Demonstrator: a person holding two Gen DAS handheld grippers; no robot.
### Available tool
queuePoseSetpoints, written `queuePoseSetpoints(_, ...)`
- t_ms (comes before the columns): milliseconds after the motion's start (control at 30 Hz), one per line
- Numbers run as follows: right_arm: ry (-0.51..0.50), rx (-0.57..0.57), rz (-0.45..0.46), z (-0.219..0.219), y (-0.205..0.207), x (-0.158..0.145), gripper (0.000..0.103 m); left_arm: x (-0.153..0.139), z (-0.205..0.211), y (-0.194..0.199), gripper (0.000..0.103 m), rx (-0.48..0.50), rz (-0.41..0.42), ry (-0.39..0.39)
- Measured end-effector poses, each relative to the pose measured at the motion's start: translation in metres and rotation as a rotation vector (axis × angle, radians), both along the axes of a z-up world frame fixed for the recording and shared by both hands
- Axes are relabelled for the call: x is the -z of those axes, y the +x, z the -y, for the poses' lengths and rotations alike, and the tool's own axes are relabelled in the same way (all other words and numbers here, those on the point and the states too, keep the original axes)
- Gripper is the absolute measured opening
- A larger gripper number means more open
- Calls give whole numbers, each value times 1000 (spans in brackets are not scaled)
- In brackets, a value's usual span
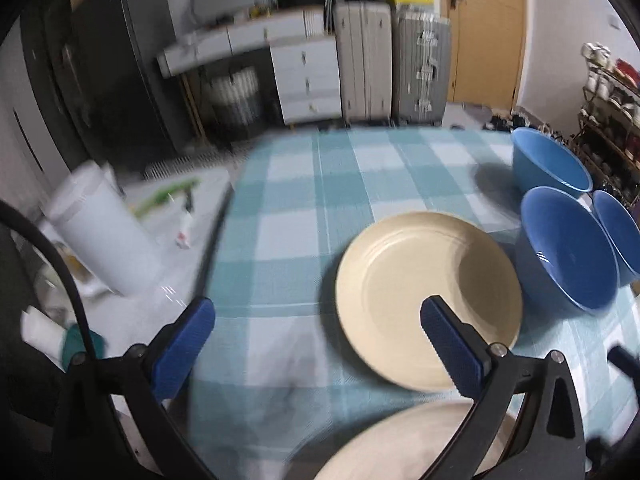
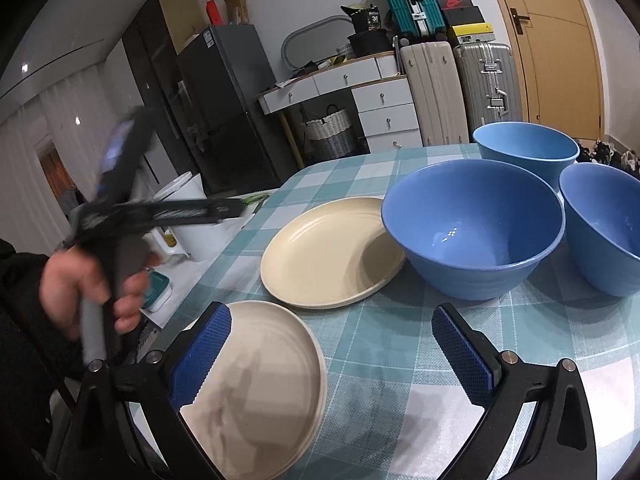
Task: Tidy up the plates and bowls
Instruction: 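Withdraw the left tool and move it toward the middle cream plate, then grip the rim of the middle cream plate with the left tool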
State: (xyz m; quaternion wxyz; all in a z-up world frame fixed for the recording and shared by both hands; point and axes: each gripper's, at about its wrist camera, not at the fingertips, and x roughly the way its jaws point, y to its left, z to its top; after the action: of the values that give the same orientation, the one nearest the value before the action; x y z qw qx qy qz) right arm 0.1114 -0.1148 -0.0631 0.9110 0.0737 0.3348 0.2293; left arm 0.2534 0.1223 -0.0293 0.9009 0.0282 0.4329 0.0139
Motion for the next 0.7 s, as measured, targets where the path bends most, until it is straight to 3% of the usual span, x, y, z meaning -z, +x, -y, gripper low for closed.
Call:
queuePoseSetpoints(233,-63,-23,43,-8,-1,-1,102,55,1,51,103,-2,-200,-71)
queuePoseSetpoints(433,-115,-27,54,-14,1,2,102,77,2,63,98,13,-269,-118)
queuePoseSetpoints(567,-110,-24,47,-16,5,4,102,86,-1,66,75,4,-307,-155)
queuePoseSetpoints(633,-105,-30,41,-18,6,4,102,90,-3,66,56,6,-326,-180)
queuePoseSetpoints(700,-110,-31,41,-20,6,5,102,90,-2,64,50,7,-318,-156)
